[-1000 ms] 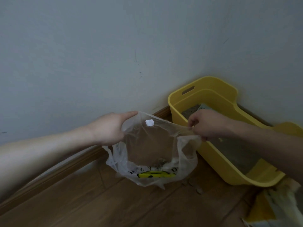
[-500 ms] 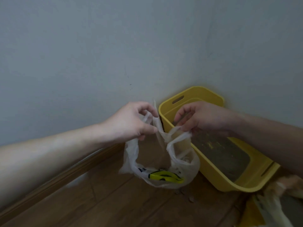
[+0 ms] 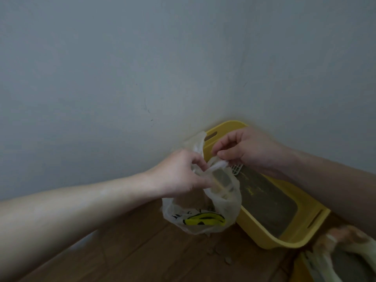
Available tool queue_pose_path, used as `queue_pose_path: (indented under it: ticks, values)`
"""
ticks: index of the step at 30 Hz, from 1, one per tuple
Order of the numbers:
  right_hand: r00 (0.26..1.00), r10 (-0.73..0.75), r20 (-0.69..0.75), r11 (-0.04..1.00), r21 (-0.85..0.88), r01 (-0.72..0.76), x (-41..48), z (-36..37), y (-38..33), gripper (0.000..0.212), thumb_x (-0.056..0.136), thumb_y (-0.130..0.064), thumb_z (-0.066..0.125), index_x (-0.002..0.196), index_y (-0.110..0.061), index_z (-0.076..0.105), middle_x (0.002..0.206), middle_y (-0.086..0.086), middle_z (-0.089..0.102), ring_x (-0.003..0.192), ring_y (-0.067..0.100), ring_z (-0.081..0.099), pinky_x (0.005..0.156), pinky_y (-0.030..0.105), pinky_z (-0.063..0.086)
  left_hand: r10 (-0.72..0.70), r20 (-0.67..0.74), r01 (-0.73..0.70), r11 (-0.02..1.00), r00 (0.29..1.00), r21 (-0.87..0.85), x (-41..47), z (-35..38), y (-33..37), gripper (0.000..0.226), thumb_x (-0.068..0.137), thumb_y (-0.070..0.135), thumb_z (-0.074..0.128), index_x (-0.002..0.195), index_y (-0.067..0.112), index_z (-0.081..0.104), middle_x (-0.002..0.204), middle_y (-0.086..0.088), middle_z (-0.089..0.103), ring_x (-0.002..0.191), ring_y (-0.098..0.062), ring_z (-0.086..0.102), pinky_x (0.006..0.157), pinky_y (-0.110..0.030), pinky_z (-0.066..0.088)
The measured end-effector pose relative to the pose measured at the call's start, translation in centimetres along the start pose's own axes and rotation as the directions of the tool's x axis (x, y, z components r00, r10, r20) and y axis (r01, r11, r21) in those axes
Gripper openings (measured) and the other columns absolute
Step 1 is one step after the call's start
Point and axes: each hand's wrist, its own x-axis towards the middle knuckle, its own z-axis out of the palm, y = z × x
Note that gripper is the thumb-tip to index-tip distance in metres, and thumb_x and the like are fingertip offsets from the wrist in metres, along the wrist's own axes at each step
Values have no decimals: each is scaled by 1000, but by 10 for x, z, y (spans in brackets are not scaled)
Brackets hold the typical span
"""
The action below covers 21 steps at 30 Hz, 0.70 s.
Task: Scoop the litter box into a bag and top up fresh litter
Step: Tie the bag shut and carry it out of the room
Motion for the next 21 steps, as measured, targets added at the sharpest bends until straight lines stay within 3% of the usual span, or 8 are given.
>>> queue_pose_path:
  ticks: [3, 6, 8, 12, 14, 16, 18, 21]
  values:
    - [998, -54, -20, 998, 22, 55, -4, -1, 7, 12, 82, 10, 68, 90, 3, 72, 77, 13, 68, 61, 10, 63, 56, 16, 51, -4, -9, 4, 1000, 1000, 17, 2, 4, 0, 14, 79, 42, 77, 83, 32, 70, 95, 0, 69, 82, -15, 66, 74, -35, 55]
    - [992, -121, -42, 993, 3, 122, -4, -3, 14, 15, 81, 11, 69, 87, -2, 72, 85, 22, 70, 68, 14, 64, 60, 21, 55, -1, 2, 1, 999, 1000, -54, 3, 4, 0, 15, 83, 35, 76, 73, 24, 72, 76, 1, 69, 55, -3, 57, 50, -20, 44]
    - [985, -169, -48, 983, -77, 165, -4, -5, 18, 18, 81, 7, 71, 82, -12, 73, 88, 16, 74, 75, 18, 65, 70, 30, 58, -8, 34, 12, 989, 999, -145, 2, 2, 4, 21, 84, 32, 75, 76, 14, 74, 62, 3, 63, 42, 0, 47, 43, -17, 37]
    - [955, -285, -88, 932, -257, 255, -8, -3, 22, 12, 92, -19, 66, 83, -24, 73, 75, -2, 71, 67, 7, 60, 64, 30, 51, -61, 59, 78, 937, 996, -340, 2, 2, 8, 22, 83, 24, 77, 79, 4, 71, 53, 1, 55, 42, -8, 50, 45, -21, 44]
    - [937, -348, -39, 862, -405, 303, -18, 1, 20, 14, 94, -39, 59, 93, -30, 70, 83, -12, 69, 74, 1, 60, 67, 23, 50, -76, 101, 113, 885, 992, -452, 2, 1, 10, 24, 80, 26, 79, 82, 4, 70, 52, -1, 52, 43, -13, 50, 47, -25, 47]
    - [936, -345, 62, 725, -616, 308, -29, 6, 20, 48, 85, -66, 52, 118, -33, 63, 102, -20, 60, 92, -4, 53, 79, 20, 48, -90, 120, 141, 827, 989, -543, 2, 2, 12, 29, 77, 29, 80, 81, 4, 67, 52, -5, 51, 43, -14, 48, 47, -26, 48]
    - [948, -305, 90, 662, -696, 279, -37, 15, 23, 78, 73, -80, 49, 134, -32, 51, 114, -17, 53, 105, -1, 47, 87, 25, 46, -122, 115, 167, 764, 986, -623, 3, 3, 14, 22, 83, 22, 76, 76, 7, 62, 51, -8, 51, 41, -15, 48, 43, -23, 45]
    - [921, -387, 39, 702, -635, 322, -40, 31, 33, 67, 75, -68, 62, 131, -36, 46, 109, -24, 51, 101, -1, 45, 83, 21, 45, -181, 115, 208, 666, 977, -716, 6, 4, 18, 20, 87, 15, 72, 72, 10, 60, 50, -8, 51, 43, -18, 51, 42, -23, 46]
